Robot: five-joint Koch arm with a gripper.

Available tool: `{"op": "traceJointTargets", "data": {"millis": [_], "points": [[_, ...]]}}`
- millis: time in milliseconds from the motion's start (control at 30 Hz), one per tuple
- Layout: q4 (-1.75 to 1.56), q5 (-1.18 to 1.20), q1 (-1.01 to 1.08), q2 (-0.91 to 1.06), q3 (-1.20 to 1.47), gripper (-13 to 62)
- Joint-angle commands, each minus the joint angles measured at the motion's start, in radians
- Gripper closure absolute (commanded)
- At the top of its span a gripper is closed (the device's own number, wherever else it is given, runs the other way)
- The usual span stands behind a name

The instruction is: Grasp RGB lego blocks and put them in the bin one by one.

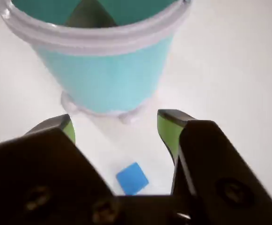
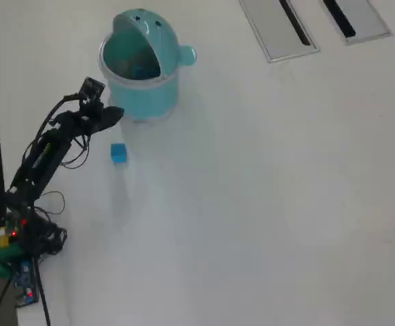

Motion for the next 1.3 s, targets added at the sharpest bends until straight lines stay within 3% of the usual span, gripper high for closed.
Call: {"op": "traceJointTargets", "data": {"millis": [0,333,800,1267], "points": [[-0.014,-0.009,0.017,0.060,0.003,16.1],[-0.074,-0.020,0.009,0.110,0.195,16.3],[-0.360,-0.209,-0.008,0.089,0.466,16.2],[-0.515,-0.201,-0.023,0.025,0.601,16.3]]}}
